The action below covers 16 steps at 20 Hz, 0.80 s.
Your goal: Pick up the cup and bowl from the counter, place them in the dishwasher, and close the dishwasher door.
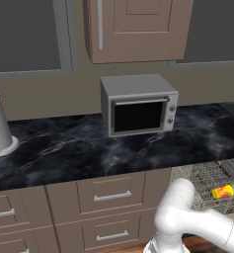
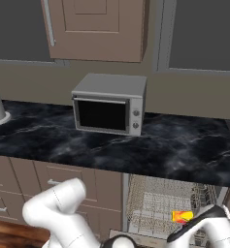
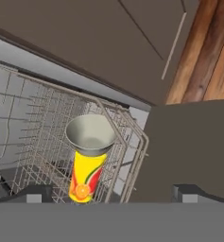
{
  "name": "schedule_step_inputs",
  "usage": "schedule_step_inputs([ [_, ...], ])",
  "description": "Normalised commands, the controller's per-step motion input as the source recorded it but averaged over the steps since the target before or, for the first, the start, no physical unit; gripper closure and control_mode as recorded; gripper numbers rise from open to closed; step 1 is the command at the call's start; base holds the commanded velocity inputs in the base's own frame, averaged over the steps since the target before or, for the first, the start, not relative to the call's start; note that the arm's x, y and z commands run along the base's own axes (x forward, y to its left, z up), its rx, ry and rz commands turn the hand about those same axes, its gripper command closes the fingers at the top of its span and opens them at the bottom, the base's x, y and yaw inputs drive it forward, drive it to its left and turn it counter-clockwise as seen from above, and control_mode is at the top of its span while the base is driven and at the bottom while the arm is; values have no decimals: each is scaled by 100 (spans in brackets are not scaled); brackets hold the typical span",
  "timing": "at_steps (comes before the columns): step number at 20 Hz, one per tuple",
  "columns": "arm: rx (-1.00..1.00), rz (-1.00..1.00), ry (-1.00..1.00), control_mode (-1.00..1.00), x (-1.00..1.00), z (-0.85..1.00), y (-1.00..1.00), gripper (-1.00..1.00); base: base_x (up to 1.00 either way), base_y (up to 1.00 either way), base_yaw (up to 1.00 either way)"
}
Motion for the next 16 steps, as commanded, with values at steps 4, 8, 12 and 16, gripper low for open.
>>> schedule_step_inputs([
  [4,0,0,-14,-100,-64,23,0,-100,0,0,0],
  [8,0,0,-14,-100,-68,30,0,-100,0,0,0],
  [12,0,0,-16,-100,-74,41,0,-100,0,0,0],
  [16,0,0,-17,-100,-78,56,0,-100,0,0,0],
])
